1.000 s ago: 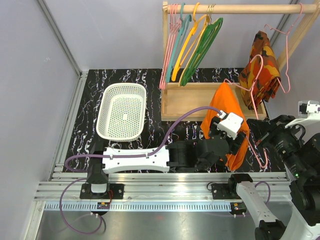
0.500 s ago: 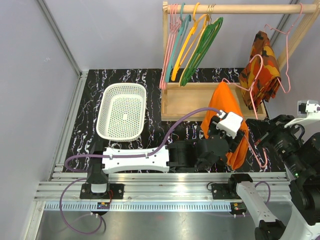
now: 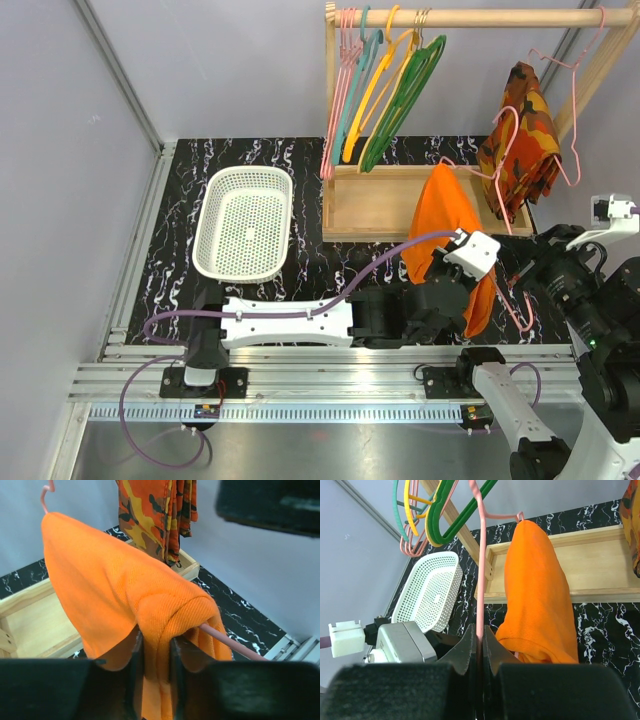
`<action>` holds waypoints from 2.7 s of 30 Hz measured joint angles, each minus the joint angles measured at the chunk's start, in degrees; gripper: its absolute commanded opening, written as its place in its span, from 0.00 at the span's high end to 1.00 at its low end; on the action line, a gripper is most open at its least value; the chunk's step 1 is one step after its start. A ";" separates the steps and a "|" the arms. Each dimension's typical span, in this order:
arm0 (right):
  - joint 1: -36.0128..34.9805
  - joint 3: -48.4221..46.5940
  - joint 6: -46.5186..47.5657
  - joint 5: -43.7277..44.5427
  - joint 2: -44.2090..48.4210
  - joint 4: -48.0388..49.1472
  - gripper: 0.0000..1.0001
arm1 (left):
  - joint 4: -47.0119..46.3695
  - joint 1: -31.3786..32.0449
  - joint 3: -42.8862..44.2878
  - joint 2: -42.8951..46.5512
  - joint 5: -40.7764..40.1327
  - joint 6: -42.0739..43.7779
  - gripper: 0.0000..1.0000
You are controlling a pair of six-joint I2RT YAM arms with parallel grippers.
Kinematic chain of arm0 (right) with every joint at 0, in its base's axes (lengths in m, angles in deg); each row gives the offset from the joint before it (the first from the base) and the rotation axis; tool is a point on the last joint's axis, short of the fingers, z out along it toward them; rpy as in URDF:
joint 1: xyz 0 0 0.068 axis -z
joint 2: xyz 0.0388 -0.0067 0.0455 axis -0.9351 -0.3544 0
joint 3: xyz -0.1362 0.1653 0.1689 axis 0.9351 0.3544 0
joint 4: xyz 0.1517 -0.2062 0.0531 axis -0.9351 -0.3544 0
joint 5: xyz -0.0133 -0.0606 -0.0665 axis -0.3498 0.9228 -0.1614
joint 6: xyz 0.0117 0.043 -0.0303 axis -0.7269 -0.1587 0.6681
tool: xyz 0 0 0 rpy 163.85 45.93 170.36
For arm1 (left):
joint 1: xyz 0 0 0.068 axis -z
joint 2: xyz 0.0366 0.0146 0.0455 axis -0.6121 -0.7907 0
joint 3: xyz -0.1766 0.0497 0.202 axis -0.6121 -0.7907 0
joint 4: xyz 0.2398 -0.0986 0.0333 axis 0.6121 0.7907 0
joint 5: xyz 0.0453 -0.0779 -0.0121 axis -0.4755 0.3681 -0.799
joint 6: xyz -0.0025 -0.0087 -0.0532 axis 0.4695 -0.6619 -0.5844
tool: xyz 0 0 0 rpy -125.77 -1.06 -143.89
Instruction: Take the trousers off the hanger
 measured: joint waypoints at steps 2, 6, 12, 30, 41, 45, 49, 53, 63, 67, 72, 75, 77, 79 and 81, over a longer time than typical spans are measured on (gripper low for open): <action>0.02 -0.11 -0.02 -0.24 0.00 0.02 1.00 | -0.98 -0.02 0.00 -0.09 -0.04 1.05 1.00; 0.02 0.48 -0.02 -0.24 0.44 1.33 1.00 | -2.51 -0.04 -0.15 -0.04 -0.28 2.84 1.00; 0.02 8.28 0.04 0.09 3.58 5.33 1.00 | -3.15 -0.04 -4.92 3.58 -2.95 6.10 1.00; 0.02 27.58 0.35 -0.42 11.98 11.04 1.00 | -1.05 6.29 -7.04 29.24 -7.63 18.99 1.00; 0.02 30.67 1.88 0.26 13.42 10.01 1.00 | -2.80 13.51 1.66 37.57 -9.35 34.21 1.00; 0.00 30.67 2.23 1.57 13.42 9.99 1.00 | -9.11 14.40 0.26 40.72 -13.55 43.74 1.00; -0.04 30.67 2.62 3.19 13.40 9.99 1.00 | -24.04 13.60 -9.81 46.16 -19.12 57.13 1.00; -0.04 30.42 2.99 4.35 12.90 10.14 1.00 | -22.27 3.80 -16.94 50.36 -22.18 55.43 1.00; -0.04 28.92 2.99 4.63 10.91 13.64 1.00 | 12.76 -36.65 -21.14 50.62 -9.03 22.16 1.00; -0.04 28.92 3.02 4.63 10.91 14.49 1.00 | 18.01 -47.10 -26.08 50.58 -4.24 16.39 1.00; -0.04 28.92 3.02 4.55 10.91 14.67 1.00 | 21.35 -54.82 -28.92 50.69 -1.60 14.21 1.00; -0.04 28.92 2.99 4.50 10.91 14.93 1.00 | 21.20 -55.78 -30.93 52.13 -1.60 15.26 1.00; -0.04 28.92 2.97 4.33 10.93 15.06 1.00 | 21.40 -55.89 -31.89 53.42 -1.77 15.82 1.00; -0.04 28.92 2.95 4.09 10.93 15.06 1.00 | 21.99 -55.89 -31.93 54.16 -2.14 16.02 1.00; -0.04 28.92 2.75 3.96 10.95 15.15 1.00 | 22.25 -55.91 -32.02 54.69 -2.78 15.98 1.00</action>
